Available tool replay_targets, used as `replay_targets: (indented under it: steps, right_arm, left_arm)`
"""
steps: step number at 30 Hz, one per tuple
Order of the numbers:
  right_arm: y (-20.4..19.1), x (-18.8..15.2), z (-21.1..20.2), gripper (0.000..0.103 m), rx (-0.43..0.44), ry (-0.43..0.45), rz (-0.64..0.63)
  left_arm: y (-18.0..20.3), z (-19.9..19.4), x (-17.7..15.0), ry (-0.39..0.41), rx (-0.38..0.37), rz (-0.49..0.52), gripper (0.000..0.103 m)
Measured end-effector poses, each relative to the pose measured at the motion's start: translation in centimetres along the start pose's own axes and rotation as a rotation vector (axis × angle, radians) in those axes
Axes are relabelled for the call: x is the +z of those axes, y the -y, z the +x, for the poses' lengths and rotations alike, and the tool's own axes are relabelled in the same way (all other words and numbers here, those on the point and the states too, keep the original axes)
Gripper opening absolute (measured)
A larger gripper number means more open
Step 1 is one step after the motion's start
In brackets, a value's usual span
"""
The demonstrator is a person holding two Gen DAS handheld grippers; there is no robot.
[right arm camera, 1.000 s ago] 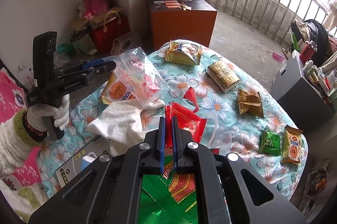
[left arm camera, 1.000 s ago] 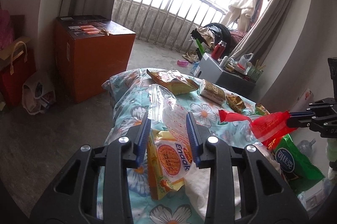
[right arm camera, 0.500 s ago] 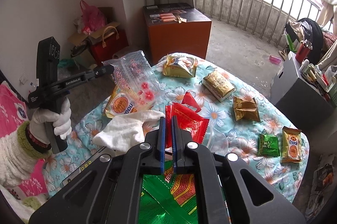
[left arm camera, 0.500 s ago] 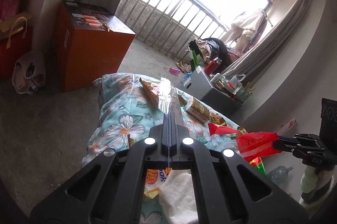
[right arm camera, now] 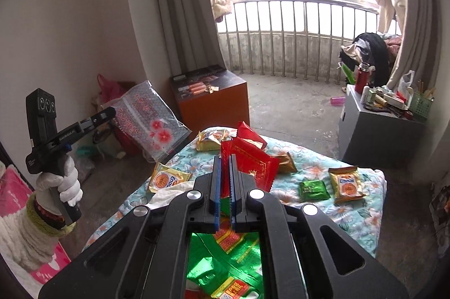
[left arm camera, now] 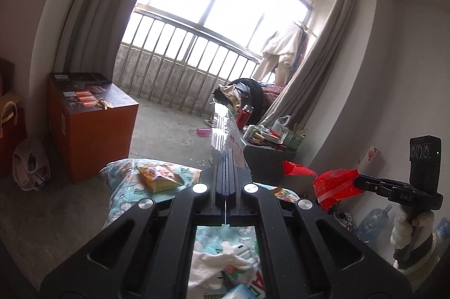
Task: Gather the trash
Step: 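Carry the bag and red wrapper over the blue wastebasket and open both tools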
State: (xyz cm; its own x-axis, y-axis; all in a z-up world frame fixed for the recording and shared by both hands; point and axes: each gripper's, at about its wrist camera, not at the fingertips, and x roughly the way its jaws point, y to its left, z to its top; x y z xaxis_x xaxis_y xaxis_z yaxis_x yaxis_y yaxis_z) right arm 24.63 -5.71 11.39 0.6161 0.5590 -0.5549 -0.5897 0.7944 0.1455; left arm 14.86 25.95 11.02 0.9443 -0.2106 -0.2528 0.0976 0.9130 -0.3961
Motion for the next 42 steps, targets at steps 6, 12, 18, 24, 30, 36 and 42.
replay_targets:
  steps: [6, 12, 18, 24, 30, 36, 42]
  right_arm:
    - [6.8, -6.0, -8.4, 0.005, -0.135, 0.052, 0.135]
    - [14.9, -14.6, -14.7, 0.005, -0.295, 0.027, 0.347]
    - [23.1, -24.7, -19.9, 0.005, -0.447, 0.020, 0.612]
    - [30.4, -35.4, -22.3, 0.005, -0.499, 0.024, 0.905]
    - [36.6, -44.2, -21.2, 0.005, -0.524, 0.004, 1.131]
    - [42.8, -49.6, -18.2, 0.007, -0.536, -0.033, 1.247]
    - [45.5, -52.3, -15.5, 0.024, -0.633, -0.103, 1.287]
  left_arm:
    - [9.7, 2.0, -1.1, -0.104, -0.155, 0.107, 0.000]
    - [21.2, 7.1, -5.4, -0.289, -0.344, 0.231, 0.000]
    - [34.4, 14.5, -13.0, -0.549, -0.479, 0.334, 0.000]
    - [46.7, 21.6, -25.8, -0.851, -0.522, 0.466, 0.000]
    - [54.0, 27.0, -39.8, -1.042, -0.479, 0.622, 0.000]
    - [57.4, 31.4, -48.8, -1.160, -0.416, 0.603, 0.003]
    - [57.1, 32.4, -51.3, -1.151, -0.432, 0.541, 0.048]
